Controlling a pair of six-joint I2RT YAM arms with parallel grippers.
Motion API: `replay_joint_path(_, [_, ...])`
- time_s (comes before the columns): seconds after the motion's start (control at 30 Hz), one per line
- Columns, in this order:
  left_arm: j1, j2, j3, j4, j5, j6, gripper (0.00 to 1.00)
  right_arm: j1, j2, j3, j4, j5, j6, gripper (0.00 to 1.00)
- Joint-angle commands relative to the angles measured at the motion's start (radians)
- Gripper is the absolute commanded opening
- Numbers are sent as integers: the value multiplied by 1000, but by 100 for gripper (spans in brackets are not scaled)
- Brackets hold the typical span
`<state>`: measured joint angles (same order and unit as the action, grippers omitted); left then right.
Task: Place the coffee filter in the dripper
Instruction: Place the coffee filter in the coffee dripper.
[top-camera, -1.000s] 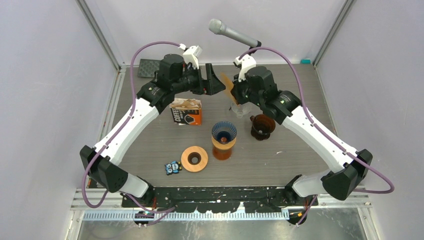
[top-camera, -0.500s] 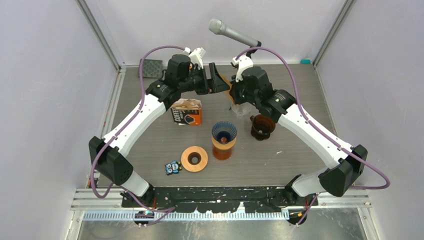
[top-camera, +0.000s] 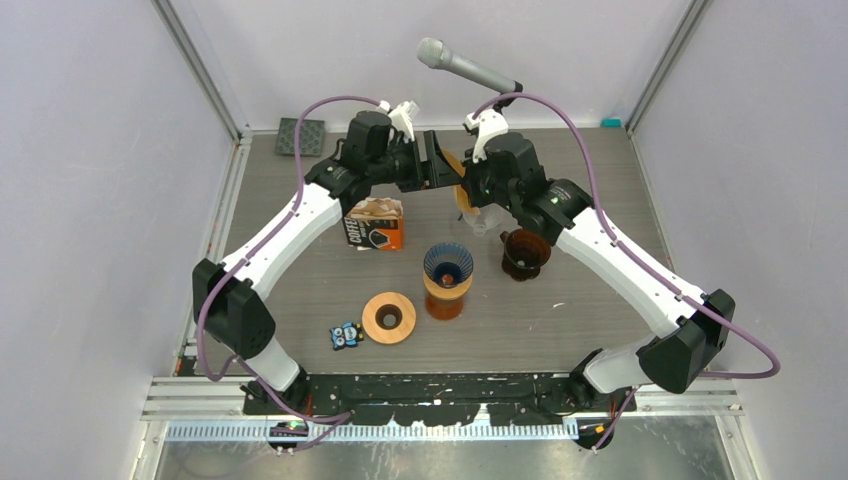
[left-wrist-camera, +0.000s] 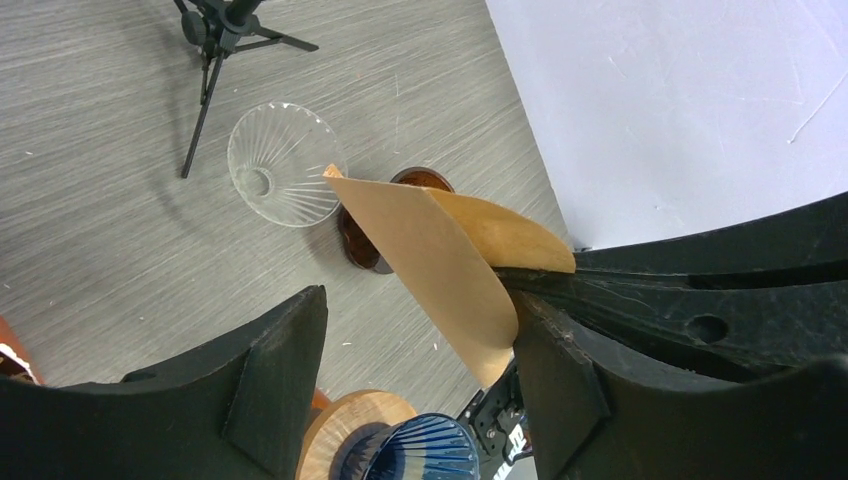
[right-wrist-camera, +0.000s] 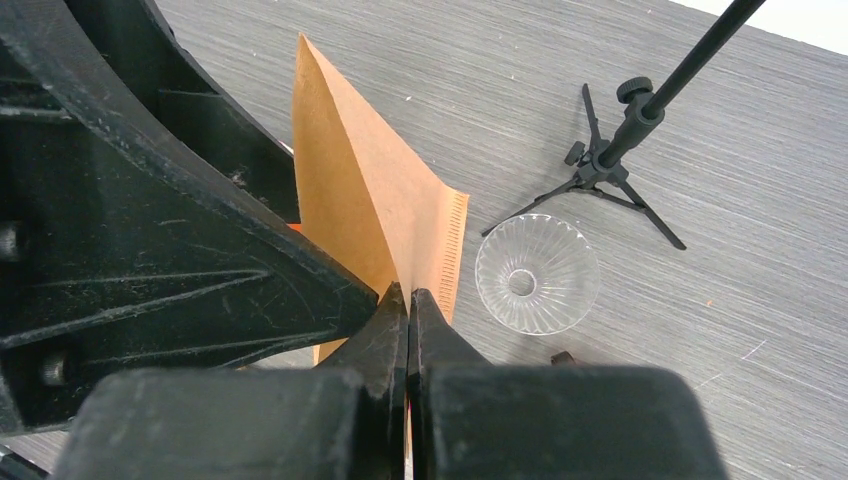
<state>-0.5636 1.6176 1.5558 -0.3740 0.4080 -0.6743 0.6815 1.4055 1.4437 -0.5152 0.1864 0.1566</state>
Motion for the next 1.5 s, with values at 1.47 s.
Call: replay_joint_path(1.47, [-53,-9,115,-106,-239,244,48,96,-2,-14,93,193,-97,0])
